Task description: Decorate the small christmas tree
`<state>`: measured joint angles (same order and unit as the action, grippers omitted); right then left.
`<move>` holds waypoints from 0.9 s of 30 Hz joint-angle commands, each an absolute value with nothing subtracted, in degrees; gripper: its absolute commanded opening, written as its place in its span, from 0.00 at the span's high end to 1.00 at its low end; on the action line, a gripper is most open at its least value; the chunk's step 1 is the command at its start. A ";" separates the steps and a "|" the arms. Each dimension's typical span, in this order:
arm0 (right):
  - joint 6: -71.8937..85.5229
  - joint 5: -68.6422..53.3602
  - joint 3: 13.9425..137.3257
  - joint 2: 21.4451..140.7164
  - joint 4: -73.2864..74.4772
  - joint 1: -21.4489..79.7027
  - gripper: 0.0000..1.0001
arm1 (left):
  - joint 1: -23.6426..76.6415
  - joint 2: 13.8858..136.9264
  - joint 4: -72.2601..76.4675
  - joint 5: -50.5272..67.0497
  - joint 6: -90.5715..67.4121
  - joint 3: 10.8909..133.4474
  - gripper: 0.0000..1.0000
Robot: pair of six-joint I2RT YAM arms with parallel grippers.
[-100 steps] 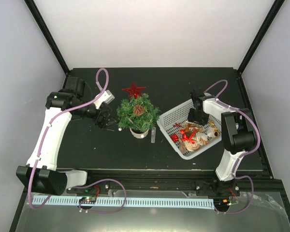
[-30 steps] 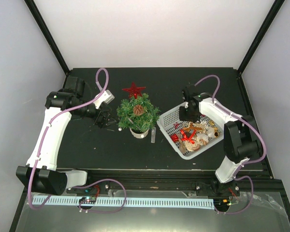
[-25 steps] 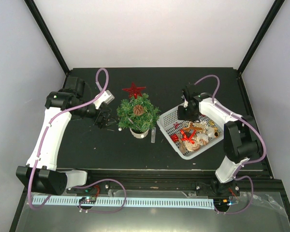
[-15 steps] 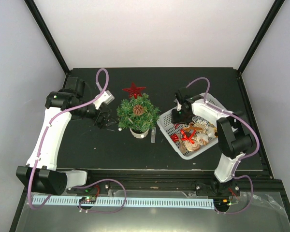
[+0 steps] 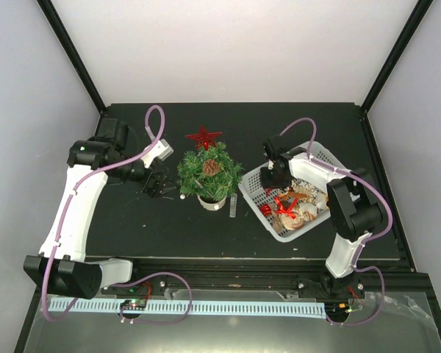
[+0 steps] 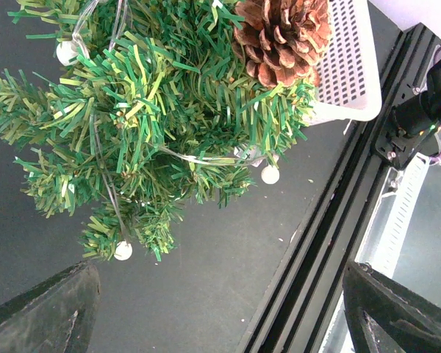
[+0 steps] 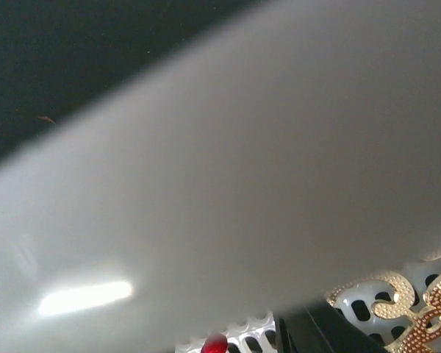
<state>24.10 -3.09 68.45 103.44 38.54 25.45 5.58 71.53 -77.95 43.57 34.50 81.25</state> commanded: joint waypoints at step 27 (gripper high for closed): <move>28.49 -3.06 55.40 97.12 33.34 25.75 0.82 | 5.22 70.27 -81.87 42.02 35.42 86.12 0.10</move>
<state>28.40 -3.29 56.60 98.43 31.35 25.61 5.58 70.83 -80.71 42.15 34.52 83.68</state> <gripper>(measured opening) 0.194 0.901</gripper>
